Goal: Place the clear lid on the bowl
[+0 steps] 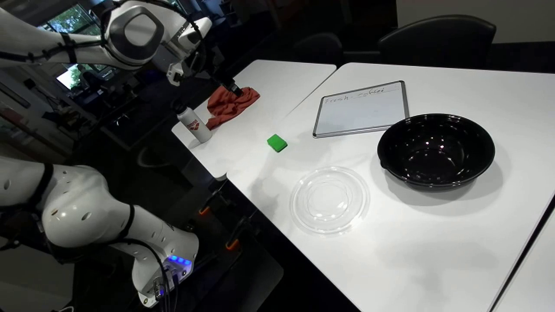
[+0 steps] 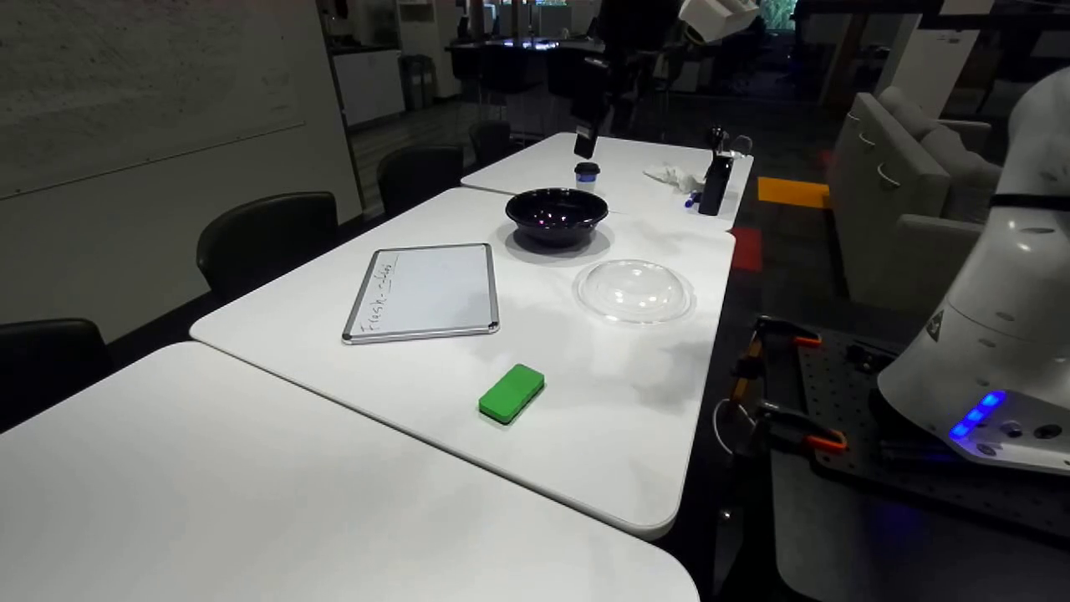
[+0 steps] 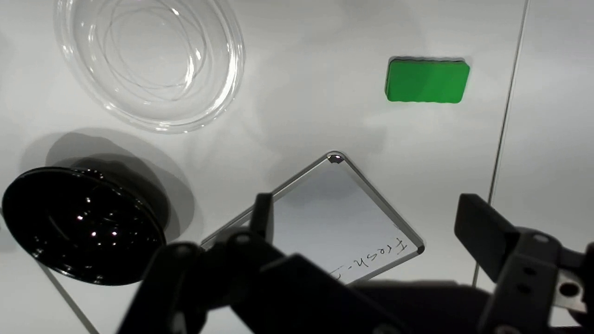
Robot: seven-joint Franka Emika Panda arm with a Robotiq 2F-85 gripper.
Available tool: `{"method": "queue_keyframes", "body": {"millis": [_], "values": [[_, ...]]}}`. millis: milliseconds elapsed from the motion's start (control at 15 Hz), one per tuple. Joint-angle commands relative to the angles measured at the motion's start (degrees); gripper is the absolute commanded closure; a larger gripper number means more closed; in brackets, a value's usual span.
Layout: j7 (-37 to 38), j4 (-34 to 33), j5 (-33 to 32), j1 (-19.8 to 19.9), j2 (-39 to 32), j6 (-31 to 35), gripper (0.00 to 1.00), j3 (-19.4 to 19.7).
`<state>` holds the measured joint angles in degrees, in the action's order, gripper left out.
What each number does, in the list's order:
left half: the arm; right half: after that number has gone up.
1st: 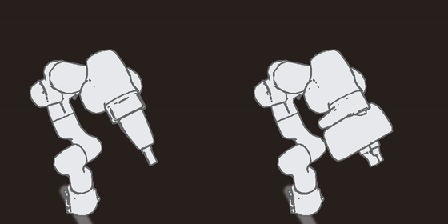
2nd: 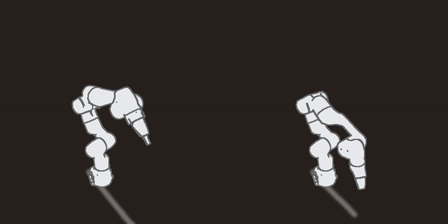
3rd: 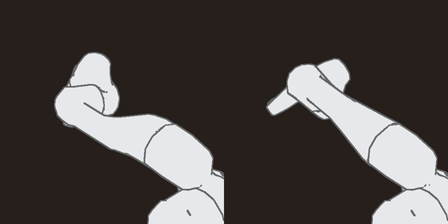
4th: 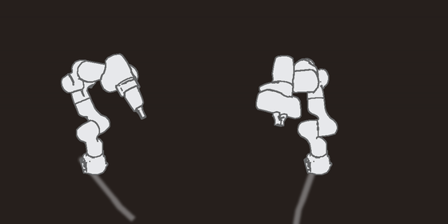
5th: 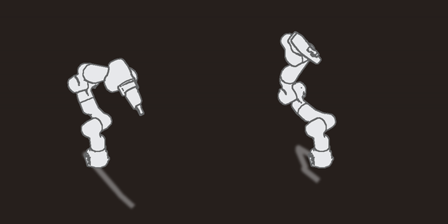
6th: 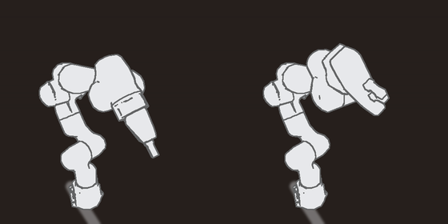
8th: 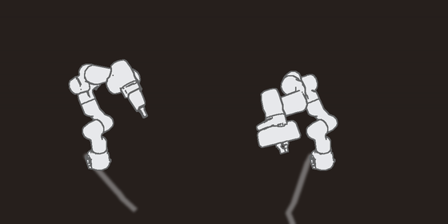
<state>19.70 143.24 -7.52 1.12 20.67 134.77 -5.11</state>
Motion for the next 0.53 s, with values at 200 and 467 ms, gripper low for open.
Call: {"method": "queue_keyframes", "body": {"millis": [200,467], "values": [[-5.2,-0.27,2.92,2.44,-13.5,8.66,0.0,5.76],[-6.88,-0.67,4.16,3.84,-21.51,11.93,0.0,8.77]]}}
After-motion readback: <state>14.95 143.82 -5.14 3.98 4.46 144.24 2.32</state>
